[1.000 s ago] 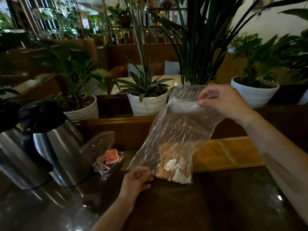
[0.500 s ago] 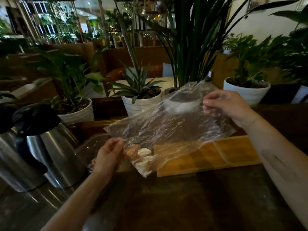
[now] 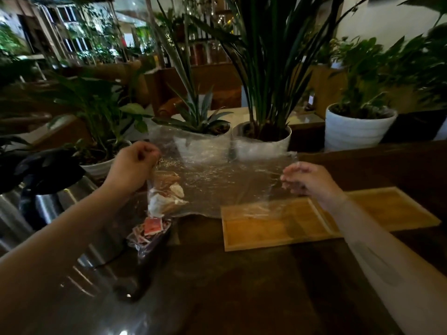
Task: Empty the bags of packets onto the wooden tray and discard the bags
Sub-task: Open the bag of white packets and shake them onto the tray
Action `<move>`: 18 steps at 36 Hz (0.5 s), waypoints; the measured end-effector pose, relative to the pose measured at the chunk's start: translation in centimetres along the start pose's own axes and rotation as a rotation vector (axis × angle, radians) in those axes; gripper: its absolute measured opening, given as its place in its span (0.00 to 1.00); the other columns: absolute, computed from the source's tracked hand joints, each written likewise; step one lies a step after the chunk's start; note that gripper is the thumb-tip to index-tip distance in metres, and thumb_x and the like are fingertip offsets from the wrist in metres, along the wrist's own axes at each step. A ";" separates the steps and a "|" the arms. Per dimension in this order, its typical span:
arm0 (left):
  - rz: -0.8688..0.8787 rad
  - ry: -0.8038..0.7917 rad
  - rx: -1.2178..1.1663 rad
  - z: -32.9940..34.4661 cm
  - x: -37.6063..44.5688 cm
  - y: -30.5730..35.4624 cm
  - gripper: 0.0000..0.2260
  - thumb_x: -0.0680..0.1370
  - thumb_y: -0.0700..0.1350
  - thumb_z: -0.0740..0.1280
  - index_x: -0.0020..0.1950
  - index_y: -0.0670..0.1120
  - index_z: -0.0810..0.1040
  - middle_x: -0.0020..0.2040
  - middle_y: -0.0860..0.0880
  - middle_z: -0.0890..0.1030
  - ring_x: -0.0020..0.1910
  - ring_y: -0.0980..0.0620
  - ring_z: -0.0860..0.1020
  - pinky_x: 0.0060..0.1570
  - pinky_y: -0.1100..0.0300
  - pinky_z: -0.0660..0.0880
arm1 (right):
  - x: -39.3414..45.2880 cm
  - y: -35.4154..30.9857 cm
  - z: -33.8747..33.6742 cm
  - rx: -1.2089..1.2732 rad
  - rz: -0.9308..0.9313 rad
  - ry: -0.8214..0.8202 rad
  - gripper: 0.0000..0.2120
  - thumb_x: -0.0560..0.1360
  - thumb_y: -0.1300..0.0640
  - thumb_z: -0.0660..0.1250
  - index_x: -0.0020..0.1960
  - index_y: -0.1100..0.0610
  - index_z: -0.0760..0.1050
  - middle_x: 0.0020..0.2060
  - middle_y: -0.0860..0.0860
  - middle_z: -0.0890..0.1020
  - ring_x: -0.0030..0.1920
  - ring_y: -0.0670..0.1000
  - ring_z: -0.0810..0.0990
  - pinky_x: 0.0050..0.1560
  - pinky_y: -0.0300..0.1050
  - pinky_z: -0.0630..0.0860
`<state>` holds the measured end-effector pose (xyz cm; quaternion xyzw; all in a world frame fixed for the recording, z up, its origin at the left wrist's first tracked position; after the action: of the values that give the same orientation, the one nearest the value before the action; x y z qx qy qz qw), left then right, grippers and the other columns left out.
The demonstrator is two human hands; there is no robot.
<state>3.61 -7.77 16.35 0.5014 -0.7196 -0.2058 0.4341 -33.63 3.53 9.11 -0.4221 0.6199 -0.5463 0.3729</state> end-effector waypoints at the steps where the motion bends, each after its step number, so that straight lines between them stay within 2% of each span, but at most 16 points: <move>1: 0.008 0.005 0.021 -0.1 0.2 0.4 0.04 0.79 0.46 0.67 0.45 0.54 0.79 0.39 0.51 0.80 0.38 0.54 0.76 0.37 0.60 0.72 | 0.2 0.4 0.1 -0.008 0.030 -0.010 0.04 0.74 0.63 0.70 0.46 0.54 0.81 0.41 0.53 0.87 0.39 0.49 0.85 0.40 0.44 0.80; 4: 0.032 -0.023 0.078 -0.2 0.9 1.9 0.03 0.78 0.46 0.67 0.48 0.50 0.81 0.42 0.49 0.81 0.42 0.51 0.78 0.44 0.55 0.75 | 0.5 1.1 0.5 0.013 0.085 -0.039 0.03 0.75 0.57 0.71 0.48 0.54 0.82 0.41 0.53 0.88 0.39 0.49 0.86 0.41 0.46 0.79; 7: 0.067 -0.077 0.156 -0.3 1.6 3.6 0.03 0.78 0.45 0.68 0.49 0.49 0.81 0.43 0.49 0.82 0.43 0.51 0.79 0.47 0.54 0.75 | 0.6 1.5 0.7 0.043 0.085 -0.027 0.06 0.74 0.51 0.71 0.49 0.52 0.81 0.40 0.51 0.88 0.37 0.48 0.86 0.36 0.41 0.80; 14: 0.100 -0.177 0.309 -0.6 3.6 7.0 0.06 0.78 0.45 0.68 0.52 0.46 0.83 0.46 0.46 0.82 0.47 0.49 0.78 0.47 0.55 0.71 | 0.9 2.7 0.8 0.052 0.102 -0.011 0.04 0.75 0.57 0.71 0.48 0.57 0.80 0.36 0.53 0.87 0.34 0.49 0.84 0.34 0.45 0.77; 18: 0.115 -0.224 0.348 0.0 4.2 8.4 0.07 0.79 0.46 0.67 0.53 0.47 0.83 0.47 0.47 0.82 0.48 0.49 0.78 0.48 0.55 0.70 | 0.9 3.3 0.6 0.057 0.122 0.001 0.04 0.75 0.57 0.71 0.48 0.58 0.81 0.35 0.53 0.87 0.34 0.49 0.84 0.36 0.46 0.76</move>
<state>-1.46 -8.11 24.28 0.5007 -0.8156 -0.1078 0.2691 -33.83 2.64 5.76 -0.3725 0.6289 -0.5403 0.4169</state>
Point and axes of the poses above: each hand's wrist, its own x-axis towards the middle knuckle, its own z-axis out of the palm, y = z × x, the point moved 3 cm from there along x, towards the middle knuckle
